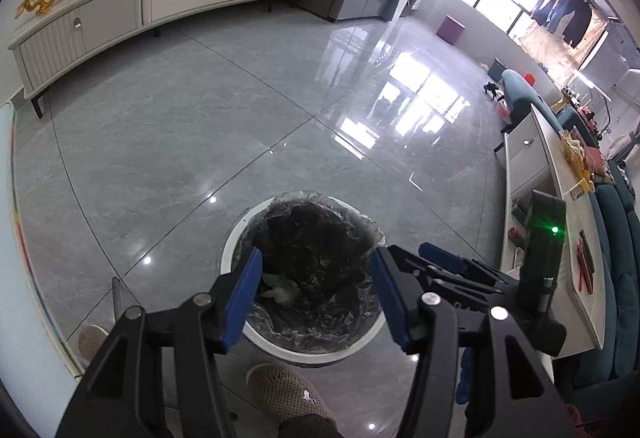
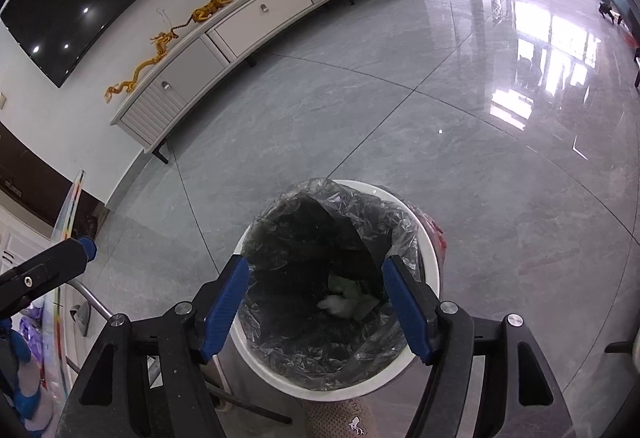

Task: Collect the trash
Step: 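Carry both items over the trash bin and open both tools to drop them, then return to the table and grasp the purple bag with the left tool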

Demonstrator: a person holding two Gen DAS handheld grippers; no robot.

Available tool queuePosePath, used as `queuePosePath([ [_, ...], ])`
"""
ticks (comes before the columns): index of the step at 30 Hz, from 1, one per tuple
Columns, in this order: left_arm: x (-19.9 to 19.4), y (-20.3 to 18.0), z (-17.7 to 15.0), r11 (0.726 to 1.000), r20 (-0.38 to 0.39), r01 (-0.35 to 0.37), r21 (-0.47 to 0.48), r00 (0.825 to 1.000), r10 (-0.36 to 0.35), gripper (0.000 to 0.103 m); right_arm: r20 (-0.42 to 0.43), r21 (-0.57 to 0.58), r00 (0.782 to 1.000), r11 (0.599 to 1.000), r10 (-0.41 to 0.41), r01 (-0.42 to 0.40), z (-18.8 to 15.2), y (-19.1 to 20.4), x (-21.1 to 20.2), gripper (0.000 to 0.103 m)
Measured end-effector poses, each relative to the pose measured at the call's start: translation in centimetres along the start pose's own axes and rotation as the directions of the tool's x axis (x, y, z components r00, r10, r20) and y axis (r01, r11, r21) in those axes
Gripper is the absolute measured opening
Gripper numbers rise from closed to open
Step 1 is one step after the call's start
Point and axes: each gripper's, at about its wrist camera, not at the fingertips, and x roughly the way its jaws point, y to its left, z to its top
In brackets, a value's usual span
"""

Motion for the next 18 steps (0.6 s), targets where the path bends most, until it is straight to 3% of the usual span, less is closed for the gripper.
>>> queuePosePath([
  [7, -4.9, 1.6, -1.4, 0.996, 0.126, -0.052, -0.068, 0.99, 0.061, 0.055, 0.058, -0.026, 0.998, 0.999, 0.021, -0.02, -0.1, 2.0, -3.1, 0.068],
  [12, -10.1, 2.2, -3.2, 0.991, 0.231, -0.086, -0.105, 0.967, 0.108, 0.055, 0.112, -0.065, 0.993, 0.997, 0.042, -0.035, -0.5, 4.4, -6.2, 0.068],
  [18, -16.1, 2.6, -5.9, 0.987, 0.29, -0.12, -0.11, 0.946, 0.147, 0.055, 0.173, -0.143, 0.982, 0.988, 0.079, -0.055, -1.4, 8.6, -10.1, 0.068],
])
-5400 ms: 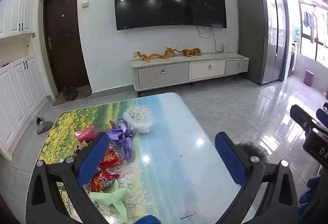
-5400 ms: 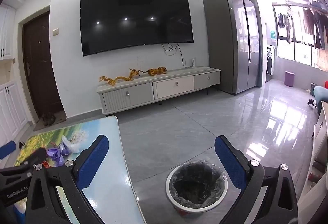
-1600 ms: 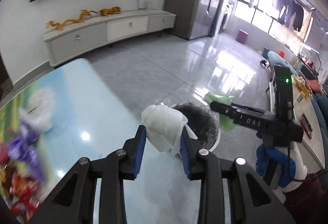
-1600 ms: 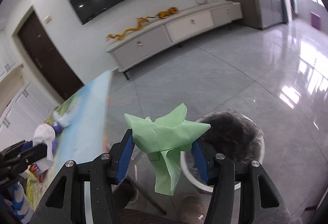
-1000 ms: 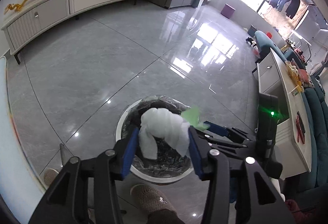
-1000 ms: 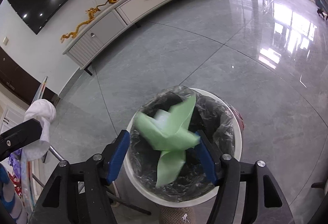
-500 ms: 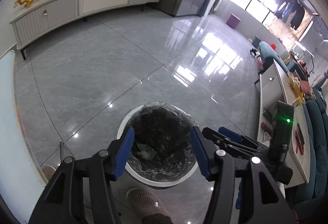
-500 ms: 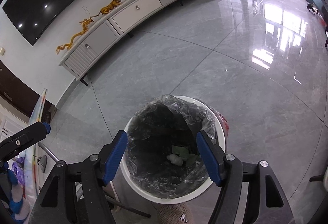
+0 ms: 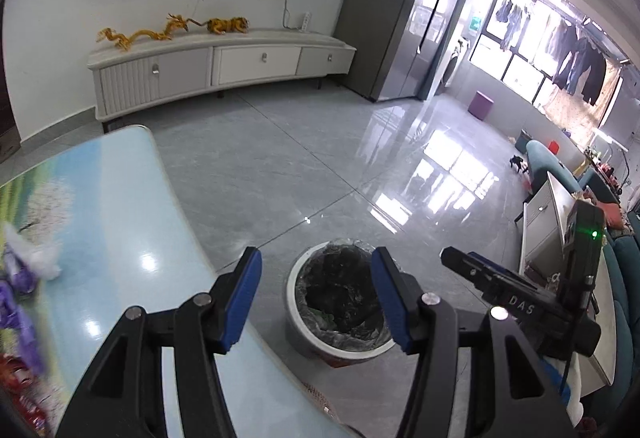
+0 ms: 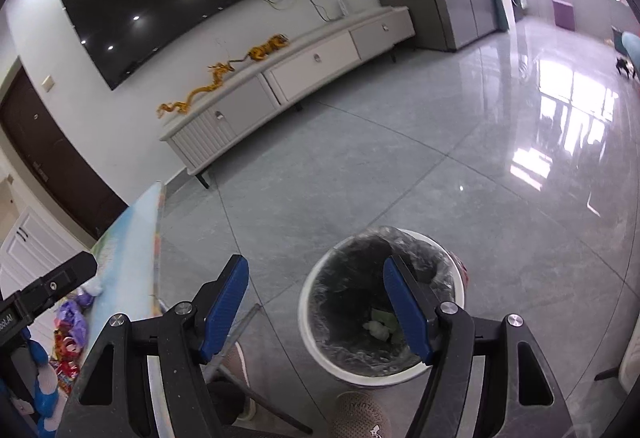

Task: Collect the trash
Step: 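Return to the table and grasp the purple bag with the left tool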

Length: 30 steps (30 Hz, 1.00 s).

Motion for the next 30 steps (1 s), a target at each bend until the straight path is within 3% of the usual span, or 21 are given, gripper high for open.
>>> queuePosePath([
  [7, -8.1, 4.1, -2.4, 0.996, 0.117, -0.076, -0.035, 0.99, 0.08, 0.055, 0.072, -0.123, 0.996, 0.991, 0.055, -0.046, 0.2, 6.7, -4.0, 0.068],
  [16, -15.6, 11.9, -6.9, 0.971, 0.169, -0.178, -0.163, 0.964, 0.205, 0.055, 0.074, -0.283, 0.986, 0.951, 0.148, -0.122, -0.8, 14.6, -5.5, 0.068],
  [23, -17.1, 18.4, -7.9, 0.937, 0.133, -0.229, -0.264, 0.954, 0.271, 0.055, 0.004, -0.363, 0.975, 0.909, 0.221, -0.204, -2.3, 19.0, -3.8, 0.068],
  [30, -14.6, 23.1, -8.0, 0.901, 0.04, -0.279, -0.331, 0.95, 0.309, 0.055, -0.087, -0.4, 0.958, 0.871, 0.274, -0.285, -3.4, 21.6, -0.2, 0.067],
])
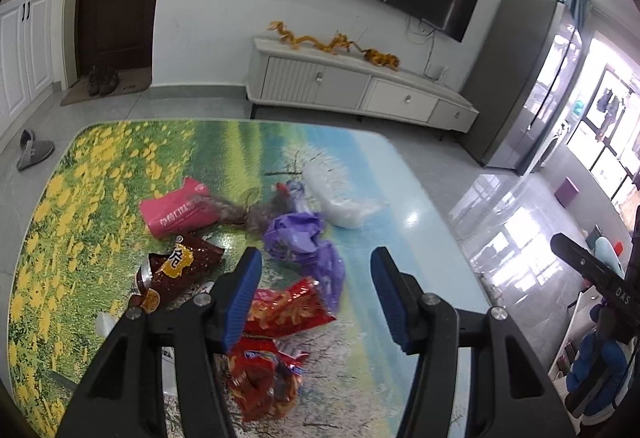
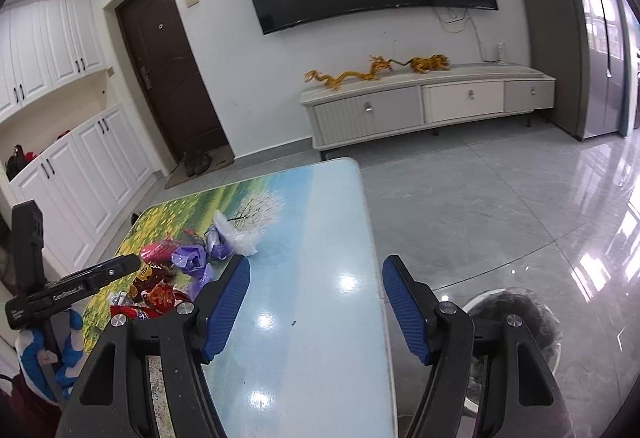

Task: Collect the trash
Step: 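Return to the table and grasp the purple bag with the left tool, then hold the purple bag in the left tool while the right tool approaches the clear plastic bag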

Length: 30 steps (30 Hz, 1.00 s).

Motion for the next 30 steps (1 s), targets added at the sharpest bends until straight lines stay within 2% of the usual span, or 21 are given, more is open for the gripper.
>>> queuePosePath([
  [9, 5.9, -0.1, 1.1, 1.0, -0.107, -0.027, 0.011, 0.994, 0.028, 0.055, -0.092, -0.046, 0.992, 0.994, 0.092, -0.096, 1.1, 1.2, 7.2, 0.066],
  [17, 8.9, 0.6, 1.7, 0.998, -0.204, -0.059, -0.007, 0.977, 0.056, 0.054, -0.183, -0.095, 0.963, 0.972, 0.196, -0.216, 2.4, 3.7, 14.0, 0.066],
  [21, 9.5, 0.9, 1.7, 0.998, -0.212, -0.068, -0.01, 0.975, 0.065, 0.045, -0.233, -0.125, 0.944, 0.955, 0.234, -0.267, 2.5, 5.6, 17.2, 0.063],
  [27, 9.6, 1.2, 1.6, 0.999, -0.194, -0.041, -0.029, 0.98, 0.035, 0.041, -0.291, -0.121, 0.923, 0.947, 0.252, -0.297, 2.1, 6.7, 20.5, 0.056],
  [30, 9.3, 1.2, 1.4, 0.999, -0.178, -0.016, -0.031, 0.984, 0.01, 0.04, -0.318, -0.12, 0.916, 0.948, 0.245, -0.296, 1.8, 6.8, 21.6, 0.048],
])
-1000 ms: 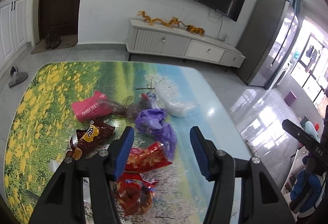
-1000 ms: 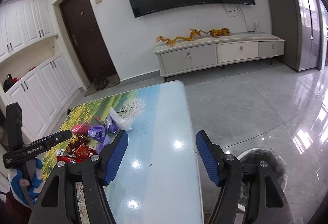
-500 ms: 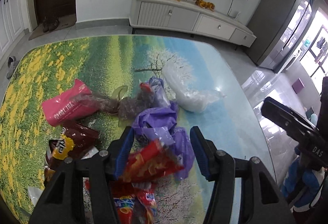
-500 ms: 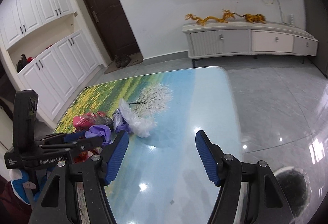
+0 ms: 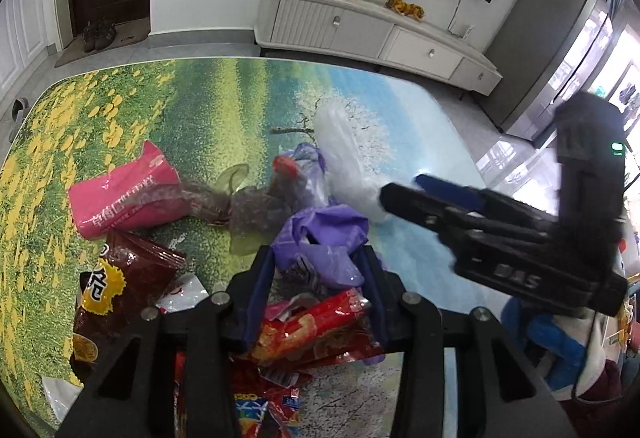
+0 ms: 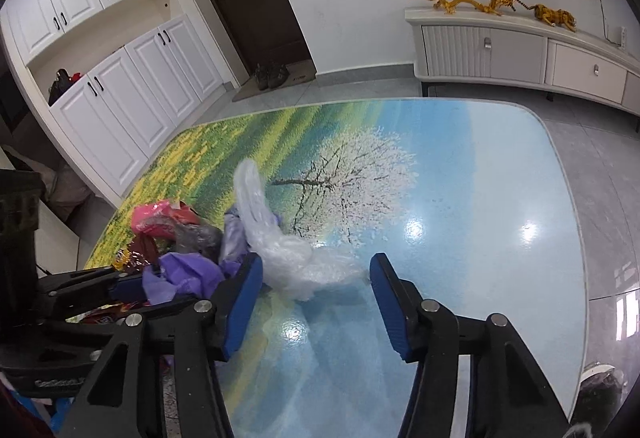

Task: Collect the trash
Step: 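Hold the purple bag in the left tool while the right tool approaches the clear plastic bag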

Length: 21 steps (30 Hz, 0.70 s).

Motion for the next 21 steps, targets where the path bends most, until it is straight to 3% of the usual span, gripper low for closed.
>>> queuePosePath([
  [8, -2.4, 0.6, -0.4, 0.994, 0.074, 0.112, -0.018, 0.991, -0.11, 0.039, 0.002, 0.009, 1.0, 0.999, 0.031, -0.031, -0.1, -0.2, -0.3, 0.02],
  [9, -2.8, 0.5, -0.4, 0.993, 0.083, 0.118, -0.016, 0.99, -0.116, 0.039, -0.001, 0.0, 1.0, 1.0, 0.026, -0.026, -0.2, 0.0, -0.4, 0.01],
  [21, -7.4, 0.1, -1.0, 0.985, 0.151, 0.171, -0.017, 0.974, -0.166, 0.039, 0.053, 0.02, 0.998, 0.999, 0.026, -0.027, -1.8, 0.5, -4.1, 0.006],
])
